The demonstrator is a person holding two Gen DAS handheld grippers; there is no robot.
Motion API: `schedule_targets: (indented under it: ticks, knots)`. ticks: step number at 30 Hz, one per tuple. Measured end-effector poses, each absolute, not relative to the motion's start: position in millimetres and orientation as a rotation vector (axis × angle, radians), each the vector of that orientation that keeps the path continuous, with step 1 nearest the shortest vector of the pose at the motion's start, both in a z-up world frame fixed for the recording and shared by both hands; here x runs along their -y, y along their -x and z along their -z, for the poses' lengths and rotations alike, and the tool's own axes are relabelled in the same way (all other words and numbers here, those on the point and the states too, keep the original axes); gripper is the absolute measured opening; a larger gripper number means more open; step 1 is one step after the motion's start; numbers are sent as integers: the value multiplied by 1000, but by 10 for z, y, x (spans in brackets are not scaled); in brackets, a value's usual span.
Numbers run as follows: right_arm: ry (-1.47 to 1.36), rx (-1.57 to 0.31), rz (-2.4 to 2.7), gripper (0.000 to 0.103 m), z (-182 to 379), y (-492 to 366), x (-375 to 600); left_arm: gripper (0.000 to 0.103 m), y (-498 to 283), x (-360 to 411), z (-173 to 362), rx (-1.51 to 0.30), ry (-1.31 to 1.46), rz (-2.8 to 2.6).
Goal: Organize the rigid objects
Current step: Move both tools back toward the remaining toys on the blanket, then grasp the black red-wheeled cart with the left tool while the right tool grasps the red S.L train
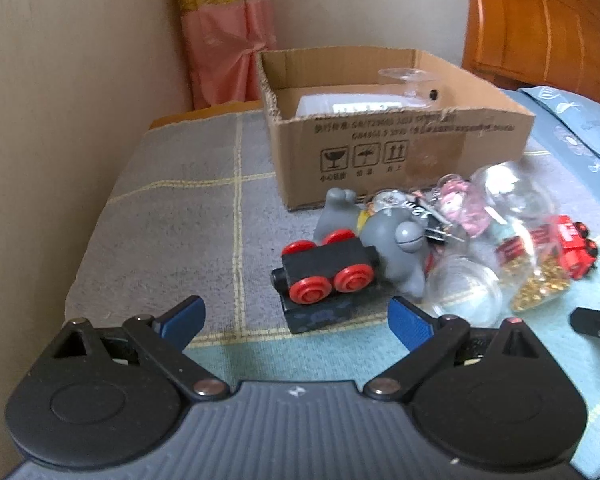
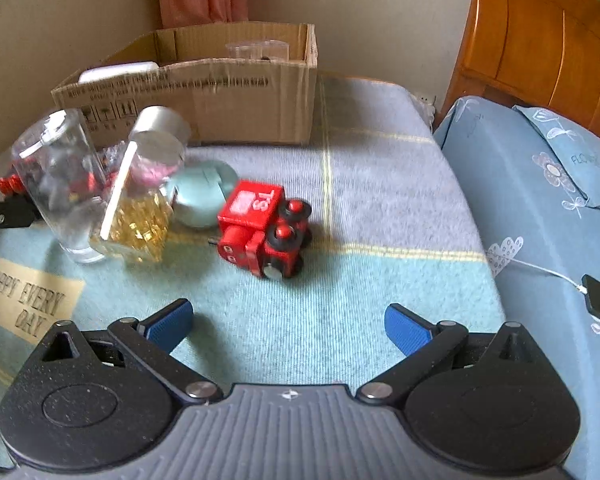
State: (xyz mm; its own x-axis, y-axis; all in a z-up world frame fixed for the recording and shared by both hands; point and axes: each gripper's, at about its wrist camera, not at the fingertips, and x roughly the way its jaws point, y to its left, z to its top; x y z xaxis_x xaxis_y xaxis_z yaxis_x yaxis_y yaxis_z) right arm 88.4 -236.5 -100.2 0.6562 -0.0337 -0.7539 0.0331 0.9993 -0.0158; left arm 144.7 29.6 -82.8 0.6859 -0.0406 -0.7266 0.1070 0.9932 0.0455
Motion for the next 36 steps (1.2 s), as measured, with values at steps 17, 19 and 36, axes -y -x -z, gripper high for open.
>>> schedule_targets:
  ticks: [17,19,36]
  knots:
    - [26,-807,-7,103,1036,-1018,2424,98,-1522,-482,964,-808,-21,2]
    - [28,-802,-12,103,1040,-1014,2431,98,-1491,-534,965,-800,-30,-20]
    - [45,-775,-54,103,1066,-1227,2421,79,-1494,-440,954,-757,-27,38]
